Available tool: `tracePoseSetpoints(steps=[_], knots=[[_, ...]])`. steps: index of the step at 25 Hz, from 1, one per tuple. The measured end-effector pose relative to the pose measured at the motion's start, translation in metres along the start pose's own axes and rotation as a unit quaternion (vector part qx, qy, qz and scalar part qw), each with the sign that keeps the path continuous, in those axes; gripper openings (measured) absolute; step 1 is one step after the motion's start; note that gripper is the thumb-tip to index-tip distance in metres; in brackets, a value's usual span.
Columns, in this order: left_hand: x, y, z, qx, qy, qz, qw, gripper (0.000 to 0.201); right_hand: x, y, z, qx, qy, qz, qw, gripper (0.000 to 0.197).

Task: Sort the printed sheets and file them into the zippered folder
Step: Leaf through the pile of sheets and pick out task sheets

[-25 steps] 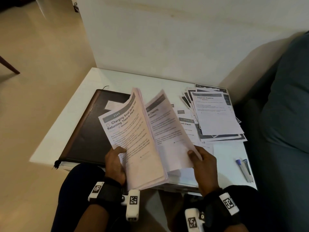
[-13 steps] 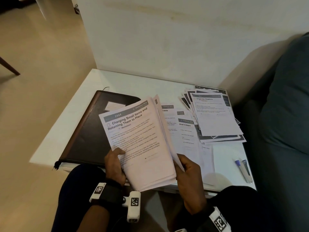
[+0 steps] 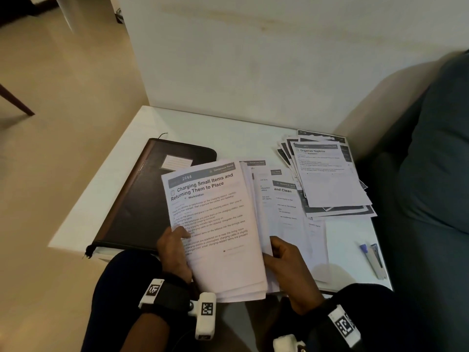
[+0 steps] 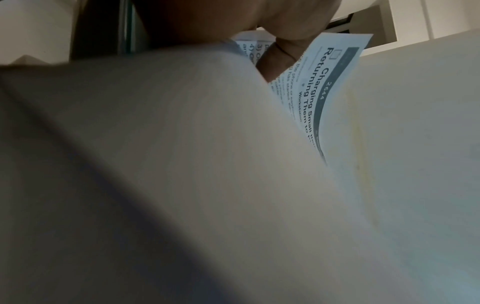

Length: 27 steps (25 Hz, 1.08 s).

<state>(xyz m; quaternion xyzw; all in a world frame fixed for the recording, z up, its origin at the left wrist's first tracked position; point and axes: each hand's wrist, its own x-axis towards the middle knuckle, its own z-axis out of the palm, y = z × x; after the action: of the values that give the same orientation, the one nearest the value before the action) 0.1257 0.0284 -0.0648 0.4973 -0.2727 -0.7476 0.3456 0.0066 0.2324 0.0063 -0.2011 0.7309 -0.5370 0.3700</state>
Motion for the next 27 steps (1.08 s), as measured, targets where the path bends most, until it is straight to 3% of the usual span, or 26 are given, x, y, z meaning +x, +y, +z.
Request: tracePoseSetpoints(steps=[2,4,11,21,24,27], knots=[[-0.003,-0.003,0.002,0.021,0.001,0.009,1.000,0.025,0.002,0.001,-0.003,0.045,-0.009,0.010,0.999,0.032],[-0.008,-0.003,0.003,0.054,-0.006,0.020,0.998,0.020,0.002,0.001,-0.003,0.067,-0.010,0.020,0.997,0.020],[-0.015,-0.008,0.004,0.131,-0.061,0.002,0.990,0.022,0.005,0.007,-0.018,0.074,0.042,0.035,0.996,0.019],[-0.015,-0.007,0.007,0.186,-0.107,-0.023,0.976,0.030,0.018,0.009,-0.043,0.060,0.059,0.036,0.996,0.027],[-0.017,-0.007,0.008,0.188,-0.130,-0.025,0.973,0.033,0.024,0.008,-0.067,-0.040,0.141,0.003,0.989,0.035],[-0.013,-0.010,0.007,0.183,-0.130,-0.025,0.974,0.034,0.027,0.003,-0.086,0.029,0.193,0.022,0.981,0.032]])
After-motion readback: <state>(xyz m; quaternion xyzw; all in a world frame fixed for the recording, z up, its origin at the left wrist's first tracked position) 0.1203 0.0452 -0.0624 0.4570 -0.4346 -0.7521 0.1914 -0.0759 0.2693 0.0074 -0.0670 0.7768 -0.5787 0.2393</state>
